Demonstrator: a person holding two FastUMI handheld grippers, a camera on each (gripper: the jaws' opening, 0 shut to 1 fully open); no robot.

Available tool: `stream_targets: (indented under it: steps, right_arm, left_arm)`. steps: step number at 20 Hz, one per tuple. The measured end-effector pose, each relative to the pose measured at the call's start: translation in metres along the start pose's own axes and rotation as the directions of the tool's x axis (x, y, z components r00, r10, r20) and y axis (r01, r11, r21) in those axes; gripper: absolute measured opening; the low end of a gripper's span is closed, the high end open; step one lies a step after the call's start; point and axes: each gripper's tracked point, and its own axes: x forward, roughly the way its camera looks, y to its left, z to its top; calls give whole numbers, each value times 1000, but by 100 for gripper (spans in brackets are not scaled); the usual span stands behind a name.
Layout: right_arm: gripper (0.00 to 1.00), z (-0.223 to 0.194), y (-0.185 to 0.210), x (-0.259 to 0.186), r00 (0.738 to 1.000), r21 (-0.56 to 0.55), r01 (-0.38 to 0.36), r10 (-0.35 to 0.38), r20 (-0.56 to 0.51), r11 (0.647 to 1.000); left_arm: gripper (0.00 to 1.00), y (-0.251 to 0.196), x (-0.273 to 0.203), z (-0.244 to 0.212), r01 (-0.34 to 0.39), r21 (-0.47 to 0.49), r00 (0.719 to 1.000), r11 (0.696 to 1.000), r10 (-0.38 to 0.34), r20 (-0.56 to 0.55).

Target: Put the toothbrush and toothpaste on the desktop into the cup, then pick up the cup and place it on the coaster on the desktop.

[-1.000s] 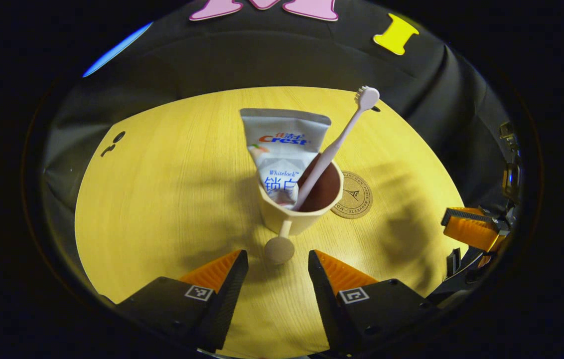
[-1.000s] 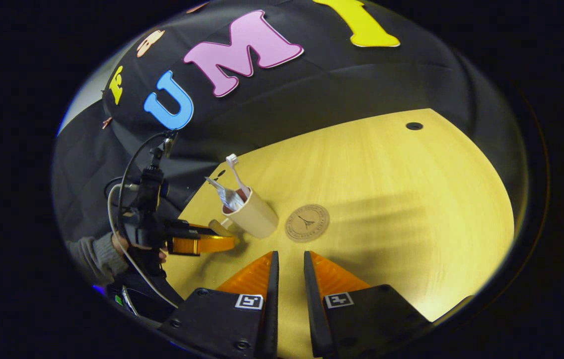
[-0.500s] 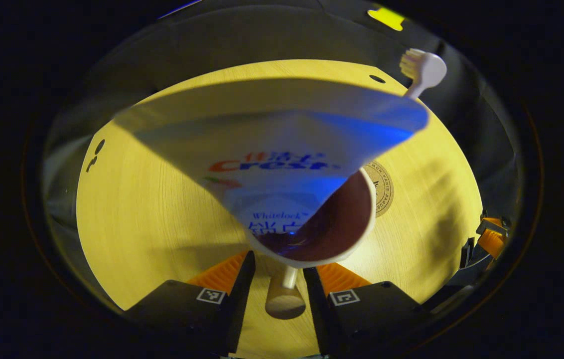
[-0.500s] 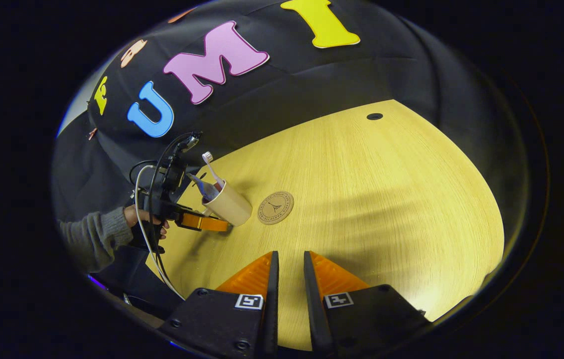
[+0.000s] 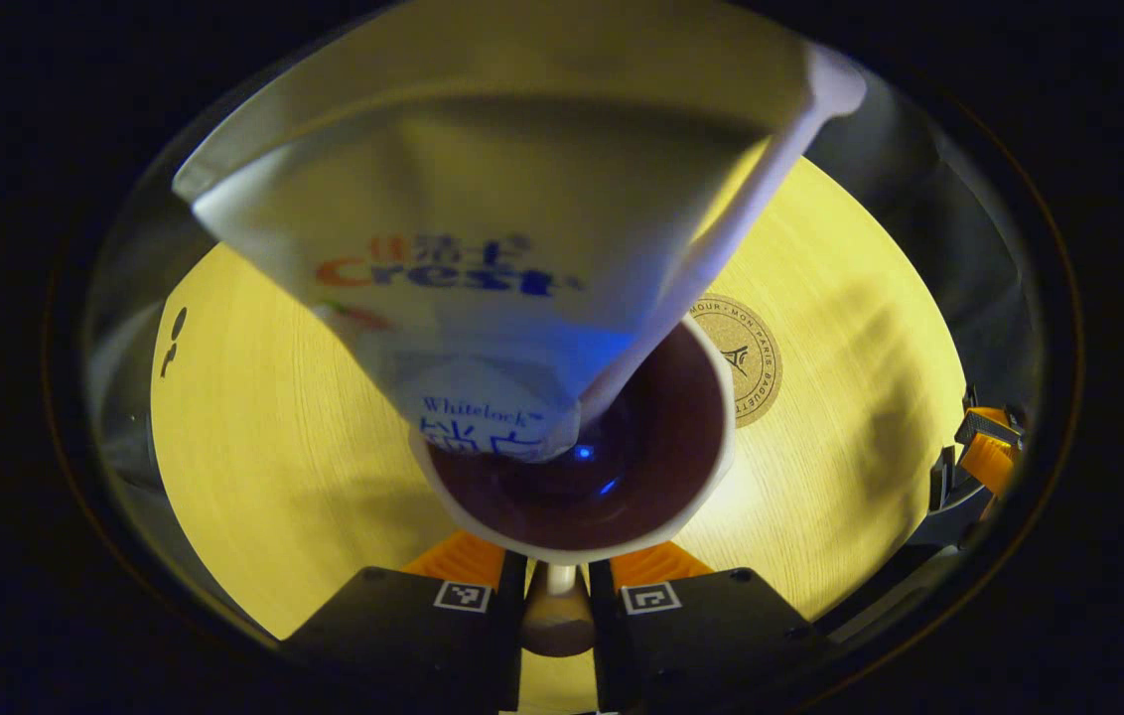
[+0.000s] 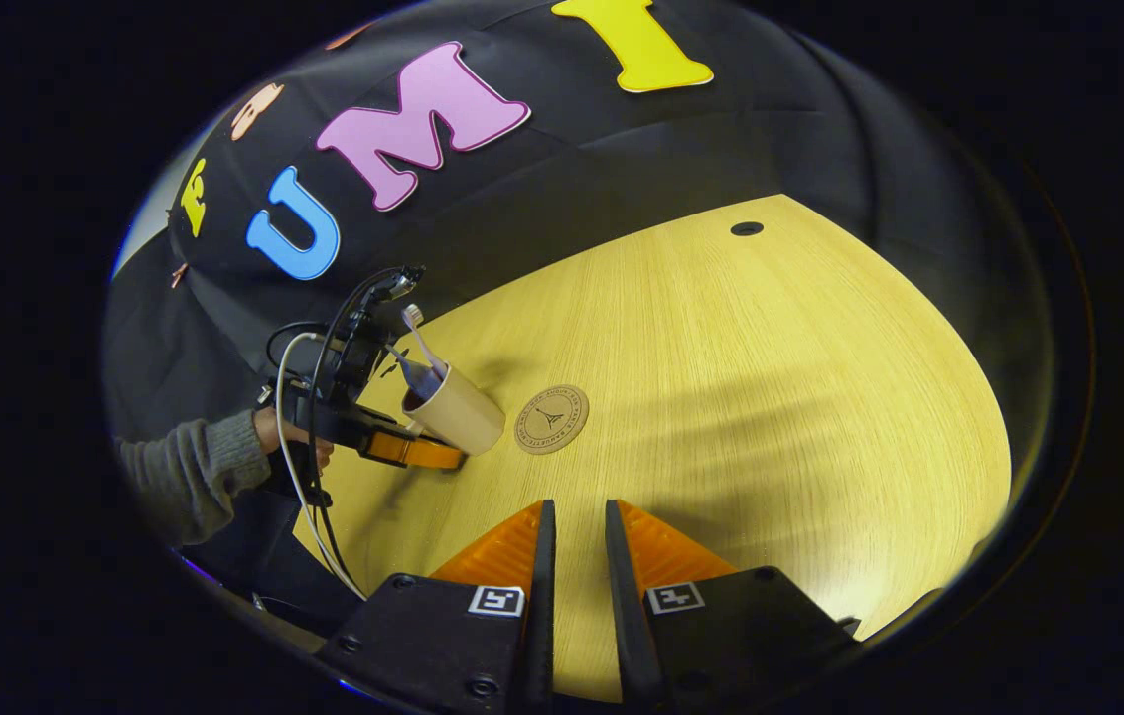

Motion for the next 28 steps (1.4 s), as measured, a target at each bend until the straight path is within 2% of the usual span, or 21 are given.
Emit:
stream_targets:
  steps: [4, 5, 6, 9, 10, 12, 13, 14, 16, 17, 19, 20, 21, 22, 23, 25, 26, 27, 28]
  right_arm:
    - [30, 4, -5, 0, 1000, 13, 7, -7, 3, 1000]
    - [30, 4, -7, -1, 1000, 16, 9, -9, 3, 1000]
    - [30, 5, -8, 0, 1000, 18, 10, -10, 3, 1000]
    - [30, 6, -11, -2, 1000, 21, 13, -13, 7, 1000]
    - [30, 6, -13, -3, 1000, 22, 15, -15, 8, 1000]
    - [30, 7, -13, -5, 1000, 28, 16, -16, 13, 999]
    - [30, 8, -15, -7, 1000, 32, 16, -17, 17, 999]
    - [30, 10, -16, -9, 1000, 37, 17, -18, 24, 999]
    - [30, 12, -18, -12, 999, 44, 21, -22, 29, 999]
    - [30, 13, -20, -12, 999, 49, 24, -25, 31, 999]
    - [30, 14, -23, -13, 999, 61, 27, -29, 34, 998]
    - [30, 15, -24, -14, 999, 64, 28, -31, 37, 998]
    - [30, 15, -26, -14, 999, 66, 29, -32, 39, 997]
    - [30, 16, -27, -15, 999, 68, 30, -33, 39, 997]
    - [30, 17, -29, -16, 999, 67, 32, -35, 40, 997]
    - [30, 19, -35, -18, 998, 78, 37, -40, 43, 996]
    - [30, 19, -36, -17, 998, 84, 38, -42, 43, 996]
    - [30, 19, -38, -18, 998, 89, 40, -44, 43, 995]
    - [30, 21, -40, -18, 998, 93, 42, -46, 44, 995]
  left_arm:
    - [33, -8, -8, 7, -5, 21, 1000, 1000, 4, 30]
    - [37, -13, -10, 9, 2, 30, 999, 1000, -3, 35]
    - [33, -20, -12, 13, 9, 37, 999, 999, -11, 40]
    - [33, -43, -16, 26, 40, 59, 998, 997, -43, 51]
    - [37, -50, -16, 31, 47, 71, 997, 996, -51, 53]
    - [37, -64, -12, 40, 51, 98, 997, 994, -57, 51]
    - [33, -70, -11, 43, 54, 109, 997, 993, -60, 50]
    - [37, -76, -8, 46, 57, 118, 997, 991, -63, 49]
    - [37, -87, -4, 52, 63, 132, 997, 989, -69, 43]
    - [33, -89, -4, 53, 63, 137, 997, 988, -69, 39]
    - [33, -94, -1, 57, 63, 147, 997, 987, -69, 33]
    - [37, -97, 1, 58, 63, 149, 997, 987, -68, 29]
    - [33, -97, 2, 59, 62, 151, 997, 987, -66, 25]
    - [37, -98, 4, 60, 59, 152, 998, 987, -63, 22]
    - [33, -99, 8, 59, 54, 153, 998, 987, -58, 17]
    - [33, -97, 11, 58, 48, 146, 999, 988, -49, 5]
    - [37, -98, 12, 58, 42, 142, 999, 989, -43, 3]
    - [37, -98, 13, 58, 44, 138, 999, 989, -45, 4]
    - [33, -97, 12, 58, 46, 134, 999, 990, -47, 3]
